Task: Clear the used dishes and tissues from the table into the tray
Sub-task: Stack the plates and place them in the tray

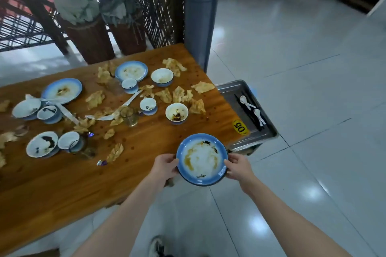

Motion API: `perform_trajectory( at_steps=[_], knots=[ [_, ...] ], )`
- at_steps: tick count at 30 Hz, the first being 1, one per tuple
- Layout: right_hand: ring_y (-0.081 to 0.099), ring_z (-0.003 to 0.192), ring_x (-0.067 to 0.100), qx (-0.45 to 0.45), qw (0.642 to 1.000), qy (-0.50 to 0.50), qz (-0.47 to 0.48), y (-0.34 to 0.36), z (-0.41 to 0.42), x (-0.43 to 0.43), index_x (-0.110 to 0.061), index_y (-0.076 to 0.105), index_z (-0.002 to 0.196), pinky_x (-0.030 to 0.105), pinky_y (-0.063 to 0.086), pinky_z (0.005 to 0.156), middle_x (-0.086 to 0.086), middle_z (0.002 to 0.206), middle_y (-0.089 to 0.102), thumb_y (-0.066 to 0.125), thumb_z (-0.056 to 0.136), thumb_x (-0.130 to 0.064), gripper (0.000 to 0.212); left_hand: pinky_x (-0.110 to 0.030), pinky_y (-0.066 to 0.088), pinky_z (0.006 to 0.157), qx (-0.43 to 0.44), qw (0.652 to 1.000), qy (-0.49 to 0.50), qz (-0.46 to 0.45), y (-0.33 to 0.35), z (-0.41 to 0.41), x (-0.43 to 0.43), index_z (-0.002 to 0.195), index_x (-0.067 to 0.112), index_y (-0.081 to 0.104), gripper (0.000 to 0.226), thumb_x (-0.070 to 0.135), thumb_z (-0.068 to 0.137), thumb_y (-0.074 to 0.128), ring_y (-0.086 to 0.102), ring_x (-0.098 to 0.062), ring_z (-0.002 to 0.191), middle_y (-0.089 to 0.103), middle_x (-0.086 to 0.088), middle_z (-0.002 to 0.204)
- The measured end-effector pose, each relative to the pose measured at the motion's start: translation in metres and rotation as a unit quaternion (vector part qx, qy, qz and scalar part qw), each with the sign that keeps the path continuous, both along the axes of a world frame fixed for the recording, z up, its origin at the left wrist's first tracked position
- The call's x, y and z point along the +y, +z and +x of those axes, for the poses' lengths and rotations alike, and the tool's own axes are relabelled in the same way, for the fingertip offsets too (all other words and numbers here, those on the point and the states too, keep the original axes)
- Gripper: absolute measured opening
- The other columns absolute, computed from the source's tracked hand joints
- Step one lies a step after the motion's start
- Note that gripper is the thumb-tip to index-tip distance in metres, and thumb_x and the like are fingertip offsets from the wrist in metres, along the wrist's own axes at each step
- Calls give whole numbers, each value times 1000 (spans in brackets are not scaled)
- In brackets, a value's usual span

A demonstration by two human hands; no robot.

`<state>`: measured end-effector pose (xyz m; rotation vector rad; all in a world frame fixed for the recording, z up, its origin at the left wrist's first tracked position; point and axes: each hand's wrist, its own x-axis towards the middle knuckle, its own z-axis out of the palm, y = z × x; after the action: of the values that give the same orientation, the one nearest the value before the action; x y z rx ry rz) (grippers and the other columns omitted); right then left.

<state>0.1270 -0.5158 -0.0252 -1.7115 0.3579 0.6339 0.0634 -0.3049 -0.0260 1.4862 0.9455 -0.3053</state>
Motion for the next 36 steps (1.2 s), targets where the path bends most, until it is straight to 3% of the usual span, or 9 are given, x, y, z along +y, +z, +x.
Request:
perform_trajectory(
  at_steps=[5, 14, 19, 23, 28, 36],
  knots=[
    [64, 76, 22, 14, 999, -36, -3, -5, 45, -47, -2, 54, 112, 24, 54, 49, 15, 104, 66, 52, 93, 2, 20, -28, 58, 70, -13, 999, -33, -23, -4, 59, -41, 118, 3, 61, 25, 11, 95, 54, 69, -23, 93, 70, -9, 103],
    [65, 83, 30, 18, 993, -118, -24, -13, 146, -104, 2, 55, 116, 44, 56, 76, 21, 105, 67, 55, 91, 1, 25, -21, 56, 62, -41, 994, -94, -40, -18, 189, -94, 128, -5, 52, 33, 8, 97, 52, 65, -25, 100, 64, -19, 116],
    [66, 81, 25, -5, 989, -146, -23, -6, 213, -121, -6, 56, 105, 31, 55, 63, 12, 94, 67, 59, 90, -2, 15, -21, 56, 63, -29, 992, -114, -39, -24, 271, -110, 132, -1, 49, 37, 9, 97, 52, 65, -23, 99, 63, -15, 117],
    [65, 96, 33, -5, 986, -161, -30, -10, 254, -130, -1, 57, 115, 39, 56, 74, 16, 107, 65, 57, 91, -2, 24, -17, 53, 54, -28, 991, -127, -31, -26, 318, -121, 130, 3, 51, 35, 11, 96, 53, 66, -14, 88, 66, -6, 103],
    [68, 81, 27, -1, 987, -160, -29, -20, 299, -141, -4, 59, 112, 32, 56, 60, 14, 99, 68, 58, 91, -1, 21, -18, 54, 57, -31, 990, -137, -33, -36, 360, -130, 122, 5, 58, 28, 13, 96, 55, 68, -14, 87, 69, -5, 100],
    [67, 86, 25, 28, 995, -82, -47, -69, 398, -156, -4, 60, 109, 34, 59, 64, 7, 94, 68, 57, 91, -1, 18, -18, 55, 59, -7, 998, -52, -16, -74, 427, -148, 116, 9, 61, 22, 11, 96, 54, 67, -12, 88, 68, -1, 97]
  ],
)
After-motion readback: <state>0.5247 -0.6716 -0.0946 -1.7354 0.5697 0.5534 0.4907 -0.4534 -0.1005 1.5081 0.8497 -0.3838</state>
